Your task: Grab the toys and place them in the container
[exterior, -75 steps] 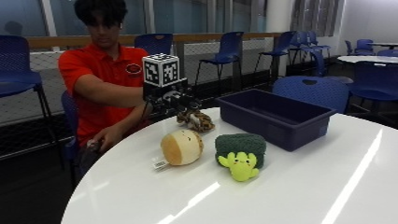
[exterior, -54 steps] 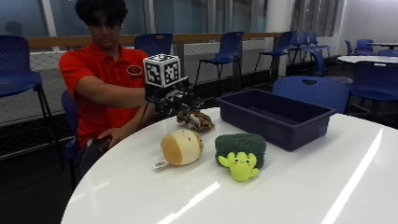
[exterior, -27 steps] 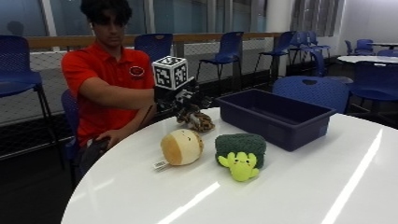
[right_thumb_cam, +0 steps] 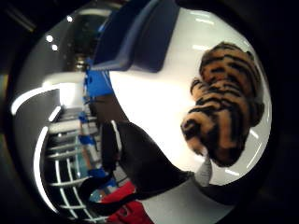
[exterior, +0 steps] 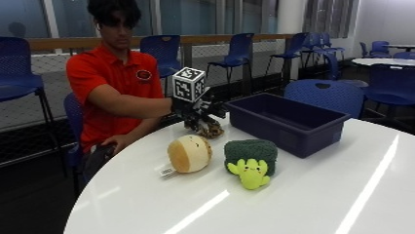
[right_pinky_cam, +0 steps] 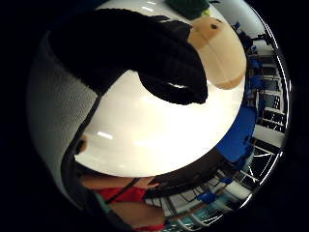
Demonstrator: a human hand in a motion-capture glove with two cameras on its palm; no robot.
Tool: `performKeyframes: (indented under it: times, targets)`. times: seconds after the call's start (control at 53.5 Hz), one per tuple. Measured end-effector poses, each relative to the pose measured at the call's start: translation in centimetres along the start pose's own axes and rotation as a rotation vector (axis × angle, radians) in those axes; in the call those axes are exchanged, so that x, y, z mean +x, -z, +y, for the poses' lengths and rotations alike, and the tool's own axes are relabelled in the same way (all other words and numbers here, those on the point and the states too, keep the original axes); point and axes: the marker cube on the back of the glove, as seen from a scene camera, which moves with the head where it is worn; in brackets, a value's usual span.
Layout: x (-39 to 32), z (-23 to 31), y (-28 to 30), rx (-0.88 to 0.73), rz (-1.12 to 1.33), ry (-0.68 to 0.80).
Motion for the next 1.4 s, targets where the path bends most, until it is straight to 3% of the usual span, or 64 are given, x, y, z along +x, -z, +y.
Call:
performKeyframes:
  times: [0.392, 0.878, 1.215, 1.402]
  targets:
    - [-0.6, -0.8, -3.5, -0.044, 0.106, -0.034]
    - [-0.6, -1.4, -3.2, -0.147, 0.271, -0.103]
    - [0.0, -2.0, -2.4, -0.043, 0.308, -0.087]
    - [1.7, -2.8, -0.7, 0.007, 0.174, -0.064]
